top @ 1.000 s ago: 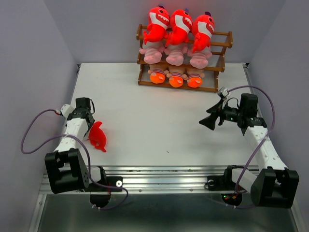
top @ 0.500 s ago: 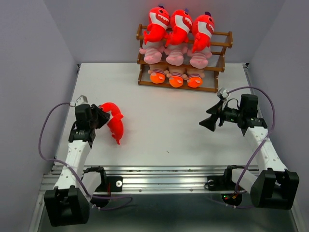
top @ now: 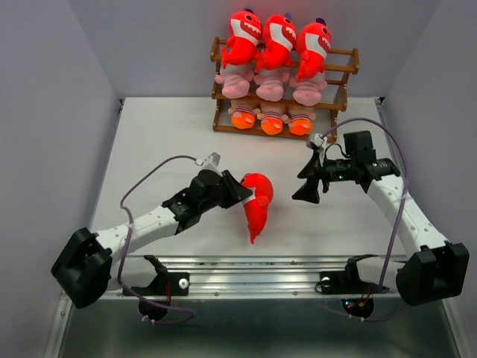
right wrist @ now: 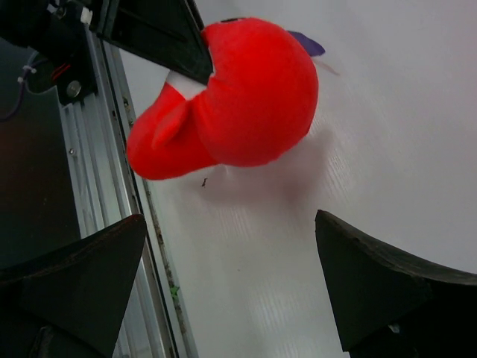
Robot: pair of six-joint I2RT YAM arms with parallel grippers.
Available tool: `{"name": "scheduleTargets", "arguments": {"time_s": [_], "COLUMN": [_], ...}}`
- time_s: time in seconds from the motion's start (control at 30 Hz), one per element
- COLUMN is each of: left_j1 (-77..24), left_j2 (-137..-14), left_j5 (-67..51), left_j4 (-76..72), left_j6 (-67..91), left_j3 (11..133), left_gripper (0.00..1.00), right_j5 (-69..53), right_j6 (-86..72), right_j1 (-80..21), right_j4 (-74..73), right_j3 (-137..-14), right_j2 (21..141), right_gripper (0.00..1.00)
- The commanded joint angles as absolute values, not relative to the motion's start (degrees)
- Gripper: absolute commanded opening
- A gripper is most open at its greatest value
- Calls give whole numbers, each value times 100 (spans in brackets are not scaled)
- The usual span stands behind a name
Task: Place and organize the stuffed toys onto the shelf
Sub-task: Grab a stuffed toy with the left arm, then pass the stuffed toy from the left arm to the right
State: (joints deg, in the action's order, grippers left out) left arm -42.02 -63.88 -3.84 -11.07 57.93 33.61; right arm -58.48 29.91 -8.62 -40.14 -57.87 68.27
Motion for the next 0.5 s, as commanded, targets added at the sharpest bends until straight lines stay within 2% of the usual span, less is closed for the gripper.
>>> {"name": "scheduleTargets", "arguments": {"time_s": [0.0,0.17,0.47], "left_j1": [-4814,-5211,-5651], "left_j2": [-7239,-7996,-8701], "left_j5": [395,606,606], "left_j4": [-2073,-2311,-2470], "left_j6": [6178,6267,6100], "left_j3": [4137,4666,5387], "left_gripper": [0,0,0], "right_j5": [-5214,-4422,-3859], "right_j6": [2103,373,-422], "right_j1": [-1089,-1142,-1257], "right_j4": [-4045,-3473,-2778], "right_j3": [-6205,-6153,-5573], "right_j2": [6811,6584,6565], "right_gripper": [100,100,100]}}
